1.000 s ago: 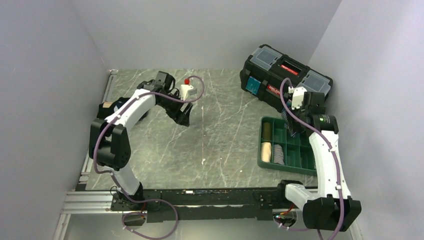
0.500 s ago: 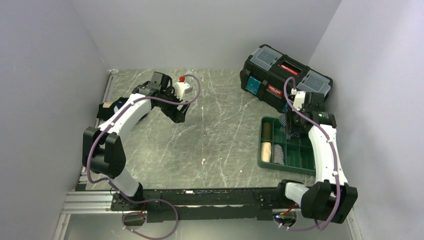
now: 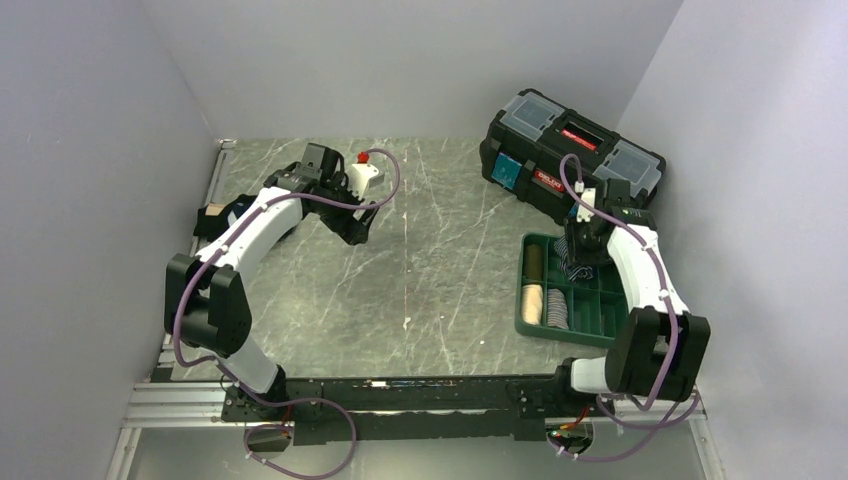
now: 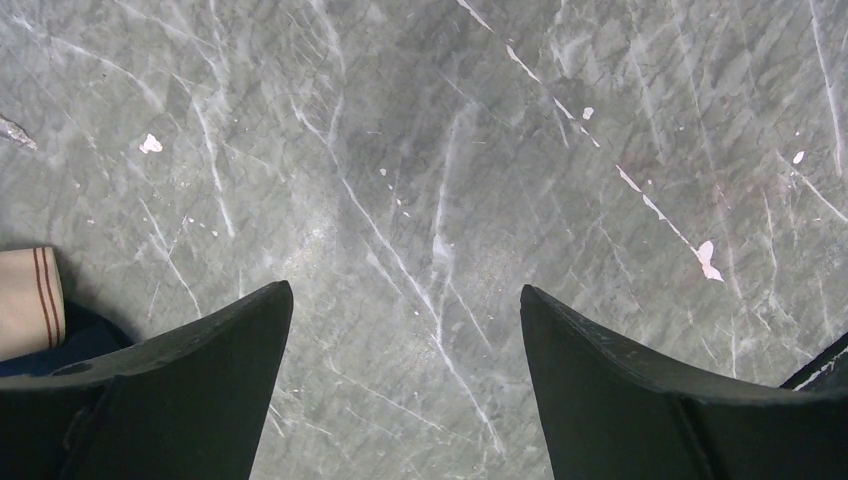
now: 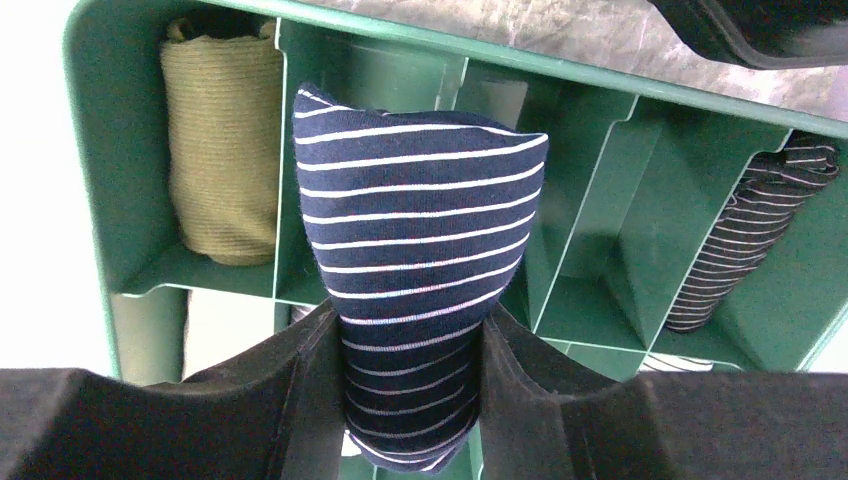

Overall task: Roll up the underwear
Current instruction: Place the underwear in the storage box.

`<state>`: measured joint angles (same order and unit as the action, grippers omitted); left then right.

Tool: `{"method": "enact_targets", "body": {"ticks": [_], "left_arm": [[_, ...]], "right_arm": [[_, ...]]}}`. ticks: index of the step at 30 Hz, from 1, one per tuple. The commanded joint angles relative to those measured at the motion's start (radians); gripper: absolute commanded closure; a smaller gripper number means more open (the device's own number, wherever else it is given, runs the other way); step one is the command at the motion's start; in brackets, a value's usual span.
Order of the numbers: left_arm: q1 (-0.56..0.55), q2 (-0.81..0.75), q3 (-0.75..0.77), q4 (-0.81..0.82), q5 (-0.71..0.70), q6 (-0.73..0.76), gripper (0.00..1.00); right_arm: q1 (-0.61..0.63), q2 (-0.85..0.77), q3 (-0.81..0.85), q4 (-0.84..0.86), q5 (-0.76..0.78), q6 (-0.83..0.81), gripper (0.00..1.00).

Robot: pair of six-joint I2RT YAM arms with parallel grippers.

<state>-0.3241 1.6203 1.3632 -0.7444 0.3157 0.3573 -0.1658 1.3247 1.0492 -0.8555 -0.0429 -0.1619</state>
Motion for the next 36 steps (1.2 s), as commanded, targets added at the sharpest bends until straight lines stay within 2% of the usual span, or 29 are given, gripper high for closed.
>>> {"method": "enact_targets", "body": {"ticks": [1,18,36], "left_arm": [[0.002,-0.047,0.002,0.020,0.012,0.011,0.11],[0.002,-0.039,-0.004,0.017,0.016,0.011,0.12],[0.002,-0.011,0.005,0.011,0.002,-0.002,0.12]], "right_arm": [[0.022,0.035,0.055,0.039,0.071,0.030,1.00],[0.083,0.220,0.144,-0.004,0.078,0.056,1.00],[0.141,0.270,0.134,0.002,0.016,0.074,1.00]]}}
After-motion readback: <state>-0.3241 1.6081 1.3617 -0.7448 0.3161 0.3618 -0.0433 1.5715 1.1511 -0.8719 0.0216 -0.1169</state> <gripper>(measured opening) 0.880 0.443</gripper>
